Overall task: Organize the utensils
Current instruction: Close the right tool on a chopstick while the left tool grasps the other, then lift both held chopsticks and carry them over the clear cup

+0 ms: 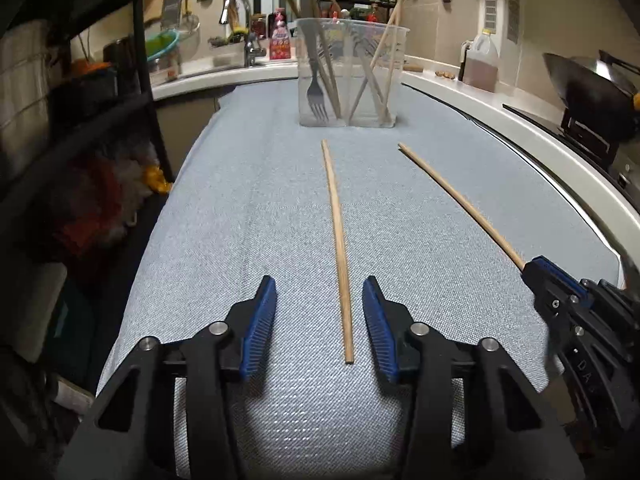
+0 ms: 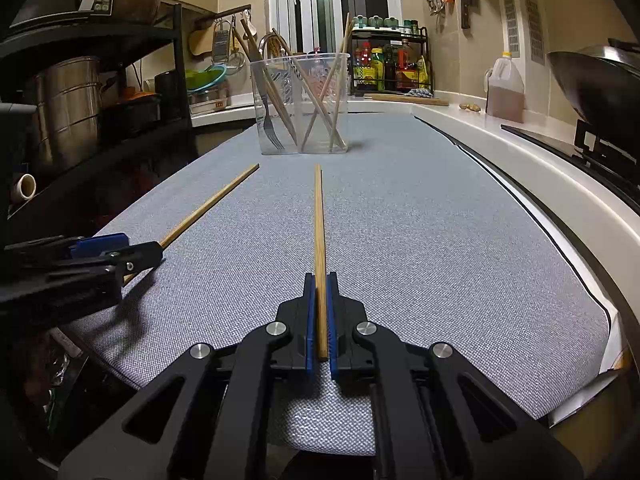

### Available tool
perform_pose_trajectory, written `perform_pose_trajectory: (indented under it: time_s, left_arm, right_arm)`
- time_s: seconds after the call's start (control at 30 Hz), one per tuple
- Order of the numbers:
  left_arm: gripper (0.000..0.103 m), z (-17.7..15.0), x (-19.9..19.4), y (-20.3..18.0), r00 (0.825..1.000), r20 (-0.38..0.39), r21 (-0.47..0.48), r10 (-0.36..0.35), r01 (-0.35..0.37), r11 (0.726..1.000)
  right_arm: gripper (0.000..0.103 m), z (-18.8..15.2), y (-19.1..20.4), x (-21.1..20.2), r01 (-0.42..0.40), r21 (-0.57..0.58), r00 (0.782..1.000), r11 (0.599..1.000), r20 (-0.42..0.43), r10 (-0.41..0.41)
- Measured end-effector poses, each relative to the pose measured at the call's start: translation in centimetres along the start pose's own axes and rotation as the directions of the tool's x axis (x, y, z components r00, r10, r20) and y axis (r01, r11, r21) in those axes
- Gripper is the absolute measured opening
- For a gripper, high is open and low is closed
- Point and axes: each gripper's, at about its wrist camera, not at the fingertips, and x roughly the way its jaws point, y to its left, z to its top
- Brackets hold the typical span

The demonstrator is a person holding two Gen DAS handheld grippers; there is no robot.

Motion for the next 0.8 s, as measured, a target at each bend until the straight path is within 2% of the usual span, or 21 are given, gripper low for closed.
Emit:
perform_pose_trajectory:
  time_s: [0.07,0.1,0.13,0.23,0.4,0.57,0.8]
  left_arm:
    - [0.021,-0.2,-0.1,-0.2,1.000,0.023,0.010,-0.012,0.012,1.000]
    - [0.009,-0.2,-0.2,-0.4,0.999,0.031,0.022,-0.020,0.019,1.000]
    - [0.005,-0.3,-0.2,-0.7,0.999,0.034,0.034,-0.027,0.026,0.999]
    - [0.005,0.0,-0.5,-0.7,0.999,0.015,0.045,-0.032,0.031,0.999]
    - [0.005,1.7,-4.5,-0.2,0.990,0.121,0.052,-0.066,0.060,0.997]
    - [0.005,4.6,-8.8,0.6,0.965,0.246,0.057,-0.094,0.082,0.995]
    - [0.005,7.6,-11.3,0.8,0.938,0.325,0.067,-0.120,0.104,0.992]
  right_arm:
    - [0.006,-0.1,0.0,0.0,0.001,-0.002,1.000,1.000,0.007,-0.001]
    - [0.006,-0.1,0.0,0.0,0.002,-0.004,1.000,1.000,0.008,-0.002]
    - [0.006,-0.1,0.0,0.0,0.002,-0.005,1.000,1.000,0.008,-0.002]
    - [0.005,0.3,-0.1,0.0,-0.006,-0.001,1.000,1.000,-0.015,0.006]
    - [0.005,2.0,-0.3,-1.9,-0.009,-0.002,0.999,1.000,0.036,0.009]
    - [0.005,4.5,0.0,-4.6,-0.017,-0.023,0.991,1.000,0.134,0.020]
    - [0.006,8.6,0.6,-6.0,-0.050,-0.022,0.981,0.998,0.185,0.053]
